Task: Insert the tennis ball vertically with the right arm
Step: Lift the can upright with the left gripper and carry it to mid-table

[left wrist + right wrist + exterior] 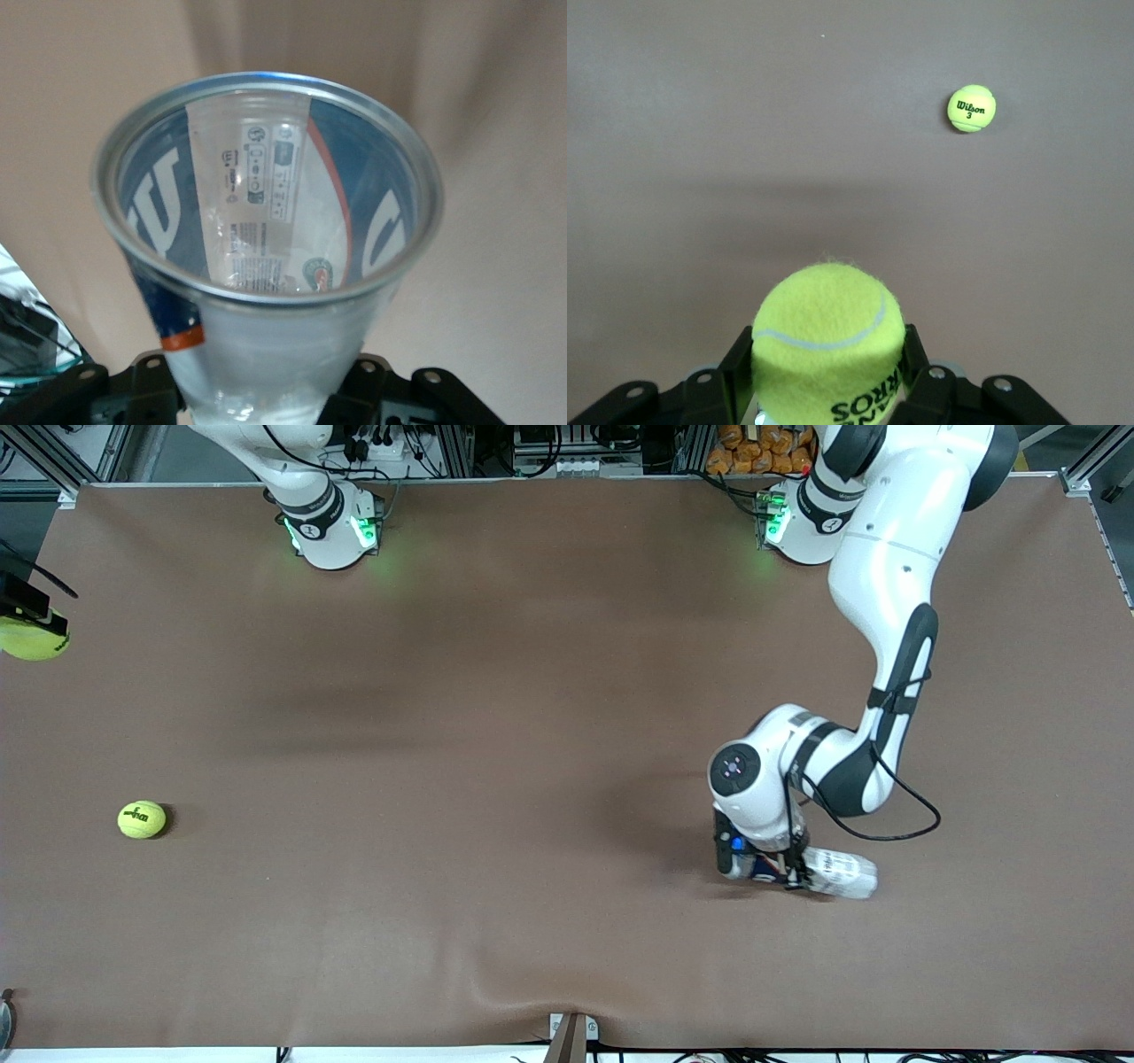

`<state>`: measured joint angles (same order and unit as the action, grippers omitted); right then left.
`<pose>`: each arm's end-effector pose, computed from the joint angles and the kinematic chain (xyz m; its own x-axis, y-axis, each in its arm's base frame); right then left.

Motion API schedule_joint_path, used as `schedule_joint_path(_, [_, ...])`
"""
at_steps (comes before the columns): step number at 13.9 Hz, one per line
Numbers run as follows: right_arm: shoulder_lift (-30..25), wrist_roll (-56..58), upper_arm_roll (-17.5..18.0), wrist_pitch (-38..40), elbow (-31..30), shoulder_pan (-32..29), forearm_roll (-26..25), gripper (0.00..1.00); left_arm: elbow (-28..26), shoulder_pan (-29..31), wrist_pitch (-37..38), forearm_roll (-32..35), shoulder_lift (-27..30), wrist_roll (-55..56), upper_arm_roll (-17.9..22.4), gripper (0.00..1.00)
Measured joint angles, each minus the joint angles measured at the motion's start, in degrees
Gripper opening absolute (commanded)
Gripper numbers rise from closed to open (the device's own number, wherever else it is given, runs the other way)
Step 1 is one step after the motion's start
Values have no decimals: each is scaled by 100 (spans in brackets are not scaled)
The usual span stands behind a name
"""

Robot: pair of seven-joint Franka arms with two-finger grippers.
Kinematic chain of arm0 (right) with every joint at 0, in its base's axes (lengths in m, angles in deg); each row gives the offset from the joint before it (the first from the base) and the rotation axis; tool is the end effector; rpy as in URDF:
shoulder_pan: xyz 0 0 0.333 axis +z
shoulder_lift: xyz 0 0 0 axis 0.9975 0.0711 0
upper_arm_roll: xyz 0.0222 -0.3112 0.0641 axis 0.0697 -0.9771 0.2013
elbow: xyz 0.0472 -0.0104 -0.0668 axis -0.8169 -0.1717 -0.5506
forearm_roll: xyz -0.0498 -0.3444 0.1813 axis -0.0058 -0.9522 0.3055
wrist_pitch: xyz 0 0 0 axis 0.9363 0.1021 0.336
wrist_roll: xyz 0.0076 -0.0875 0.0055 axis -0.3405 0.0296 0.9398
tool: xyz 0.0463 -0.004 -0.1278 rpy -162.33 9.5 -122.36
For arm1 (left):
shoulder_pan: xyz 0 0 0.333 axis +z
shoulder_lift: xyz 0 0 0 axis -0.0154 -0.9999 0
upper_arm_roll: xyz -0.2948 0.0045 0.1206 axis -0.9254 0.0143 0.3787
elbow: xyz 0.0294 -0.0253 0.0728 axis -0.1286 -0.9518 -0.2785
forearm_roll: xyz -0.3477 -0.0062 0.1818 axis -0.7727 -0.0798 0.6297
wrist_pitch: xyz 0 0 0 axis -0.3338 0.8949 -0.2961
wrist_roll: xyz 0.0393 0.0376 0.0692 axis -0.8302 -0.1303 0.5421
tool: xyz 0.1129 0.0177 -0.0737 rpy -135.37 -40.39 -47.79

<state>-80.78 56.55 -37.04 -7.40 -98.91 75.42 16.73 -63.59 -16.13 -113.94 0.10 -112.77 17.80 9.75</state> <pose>0.5097 -0.1159 0.5986 0.9923 0.0725 -0.1007 0.0655 -0.9953 -0.0710 0.6869 -0.2435 0.2098 0.0661 -0.8878 -0.4554 -0.9693 0.0513 -0.2406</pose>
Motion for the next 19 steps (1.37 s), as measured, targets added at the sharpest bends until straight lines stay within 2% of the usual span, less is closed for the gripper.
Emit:
schedule_joint_path(6, [-1,-478,41,-25,27,521,-122,13,42,-58,63,-1823,309,286,-572,59])
schedule_joint_path(11, [1,-626,23,-193,29,609,-179,13,259,-31,-75,-2499,327,1121,-1439,59])
schedule_joint_path(16, [1,-633,-15,-212,29,601,-243,13,286,-42,-1507,-3426,342,1246,-1808,58])
schedule_joint_path(19, [2,-634,-18,-201,29,599,-321,13,249,-155,-2316,-3695,328,1620,-1951,58])
